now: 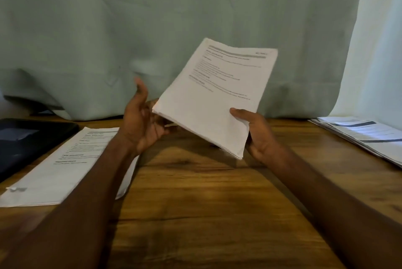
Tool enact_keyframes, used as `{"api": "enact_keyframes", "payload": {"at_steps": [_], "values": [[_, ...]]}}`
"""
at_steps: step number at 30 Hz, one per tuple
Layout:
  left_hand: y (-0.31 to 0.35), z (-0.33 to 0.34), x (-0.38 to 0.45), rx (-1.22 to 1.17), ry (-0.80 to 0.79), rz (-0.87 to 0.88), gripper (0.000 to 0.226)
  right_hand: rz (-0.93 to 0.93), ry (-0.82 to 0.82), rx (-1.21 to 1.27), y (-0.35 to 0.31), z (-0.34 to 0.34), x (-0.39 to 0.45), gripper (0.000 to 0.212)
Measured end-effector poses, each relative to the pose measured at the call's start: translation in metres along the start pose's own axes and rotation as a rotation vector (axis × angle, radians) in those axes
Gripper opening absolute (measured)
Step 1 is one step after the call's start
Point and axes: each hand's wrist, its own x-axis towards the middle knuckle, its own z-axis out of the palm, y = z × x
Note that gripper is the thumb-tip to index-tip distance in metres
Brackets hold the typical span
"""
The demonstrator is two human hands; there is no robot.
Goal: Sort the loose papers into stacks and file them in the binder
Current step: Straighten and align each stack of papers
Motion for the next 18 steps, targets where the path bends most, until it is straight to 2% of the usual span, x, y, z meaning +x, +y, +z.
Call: {"api": "enact_keyframes", "payload": {"at_steps": [2,3,8,11,13,15,18], "values": [[-0.008,0.008,0.004,-0.185,-0.105,0.012,0.11,0.006,0.046,0.087,0.002,0.001,0.001,0.034],[-0.014,0.014,0.007,-0.211,-0.135,0.019,0.112,0.011,0.064,0.127,0.003,0.002,0.001,0.036],[-0.056,0.06,0.012,-0.056,0.045,0.085,0.059,-0.013,0.124,0.161,0.009,0.008,-0.001,0.039],[-0.076,0.063,0.017,-0.089,0.157,0.139,0.062,-0.049,0.128,0.09,0.015,0.016,-0.005,0.029],[-0.078,0.059,0.021,-0.112,0.254,0.166,0.062,-0.059,0.108,0.074,0.017,0.02,-0.007,0.029],[-0.072,0.053,0.022,-0.079,0.333,0.195,0.057,-0.051,0.069,0.061,0.016,0.022,-0.007,0.033],[-0.05,0.047,0.018,0.048,0.342,0.263,0.04,-0.038,0.035,0.023,0.01,0.021,-0.009,0.033]]}}
